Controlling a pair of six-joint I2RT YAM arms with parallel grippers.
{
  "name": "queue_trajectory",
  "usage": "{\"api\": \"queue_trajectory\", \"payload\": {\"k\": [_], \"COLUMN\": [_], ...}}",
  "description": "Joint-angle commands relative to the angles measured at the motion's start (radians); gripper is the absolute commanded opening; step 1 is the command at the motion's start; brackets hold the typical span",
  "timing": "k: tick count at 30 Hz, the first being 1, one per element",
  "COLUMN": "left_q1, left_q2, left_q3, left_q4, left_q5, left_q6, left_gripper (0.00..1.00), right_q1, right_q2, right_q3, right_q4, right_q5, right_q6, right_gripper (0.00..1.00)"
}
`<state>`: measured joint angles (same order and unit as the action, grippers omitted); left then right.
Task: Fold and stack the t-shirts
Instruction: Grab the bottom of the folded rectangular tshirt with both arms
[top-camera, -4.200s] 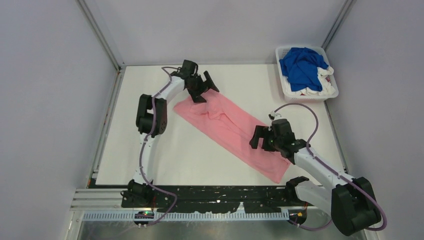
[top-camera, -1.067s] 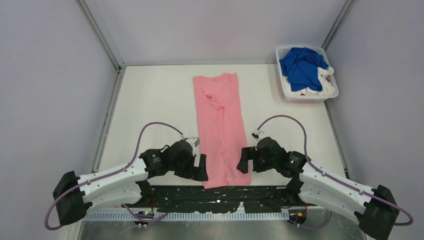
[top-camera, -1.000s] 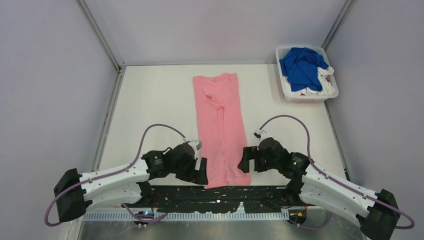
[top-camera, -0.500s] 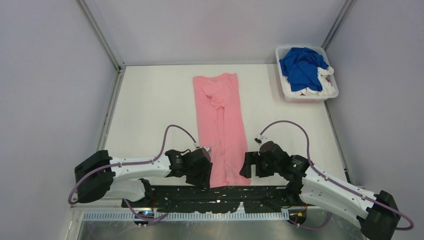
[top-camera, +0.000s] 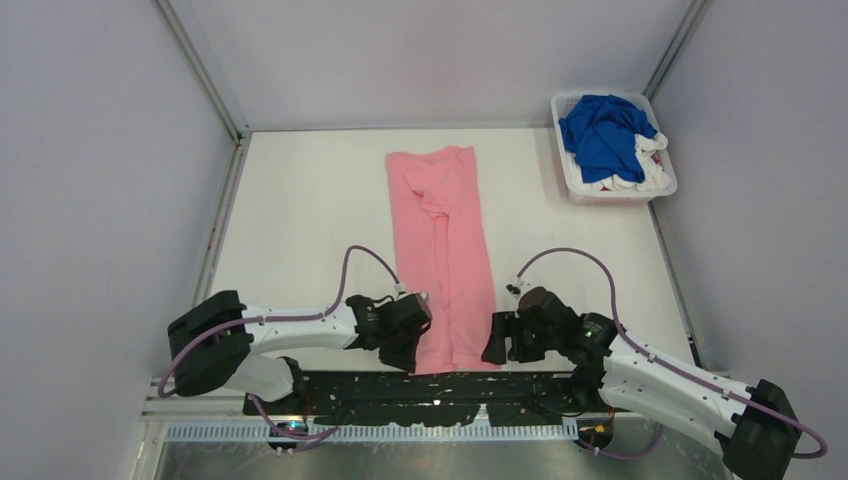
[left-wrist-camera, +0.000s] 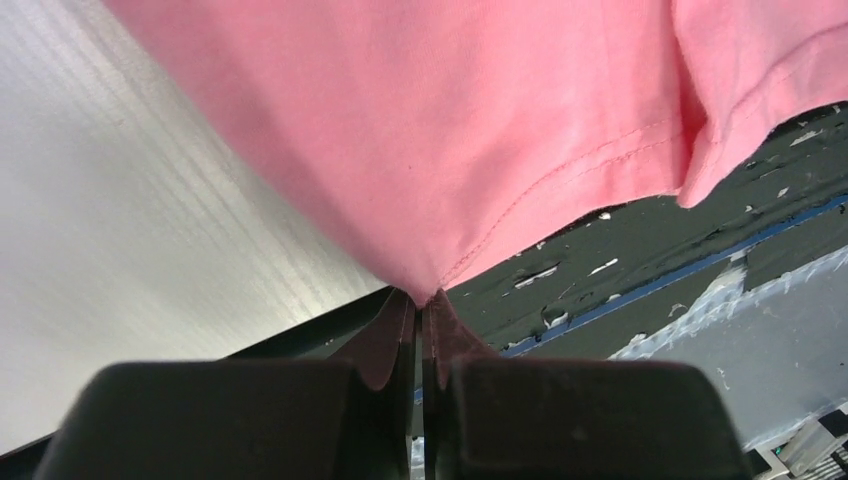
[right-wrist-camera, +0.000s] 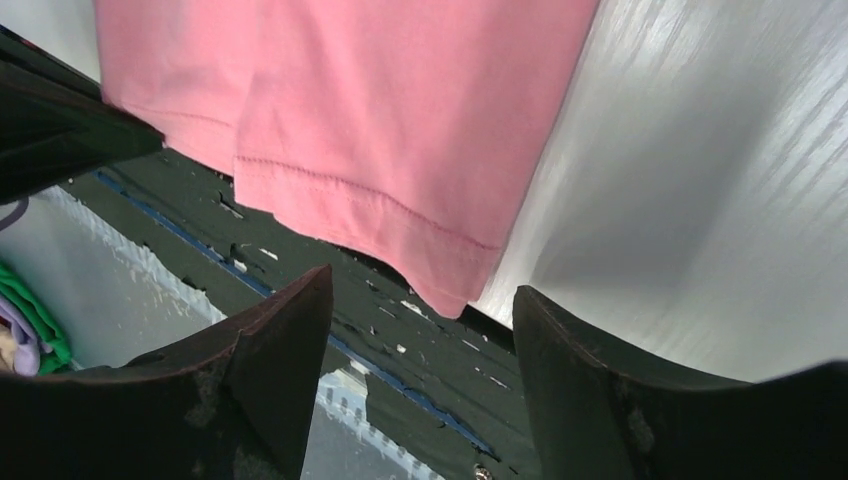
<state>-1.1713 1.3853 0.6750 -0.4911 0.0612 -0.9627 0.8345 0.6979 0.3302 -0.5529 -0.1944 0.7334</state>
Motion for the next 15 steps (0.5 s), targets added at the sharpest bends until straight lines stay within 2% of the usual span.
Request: {"api": "queue_trajectory", "payload": {"k": [1,6,10,12,13,14,15], "left_q1": [-0.004,-0.004,-0.004,-0.004,-0.004,-0.004,-0.005], "left_q2": [-0.065,-0.110,-0.126,-0.133,-0.136,-0.142,-0.148], "left_q3": [0.013,-0.011,-0.032,-0.041,-0.045,-0.050,-0.055], "left_q4": [-0.041,-0.038,-0.022,-0.018,-0.020,-0.022,-0.024], "left_q5": [-0.053,-0.053,-0.040,-0.035,-0.034,-0.033,-0.032], "left_q6": [-0.017,-0.020,-0.023,-0.025,-0.025,-0.028,-0.031], "left_gripper": [0.00,0.00,0.00,0.00,0.00,0.00,0.00], "right_q1": [0.034,0.068,0.084,0.086,0.088,0.089,0.094], "right_q2": [0.004,0.090,0.153,0.168,0.168,0.166,0.156], "right_q3": [-0.015,-0.034,-0.019,-0.018,-0.018,-0.019,-0.020], "right_q4": [-0.002,0.122,0.147,0.147,0.144,0.138,0.125], "right_q5": [-0.027,-0.040,0.030,0.051,0.057,0.058,0.062], "right_q6": [0.038,0.067,0.085,0.096,0.102,0.104,0.110], "right_gripper": [0.72,0.59,0.49,0.41,0.32,0.28,0.18]}}
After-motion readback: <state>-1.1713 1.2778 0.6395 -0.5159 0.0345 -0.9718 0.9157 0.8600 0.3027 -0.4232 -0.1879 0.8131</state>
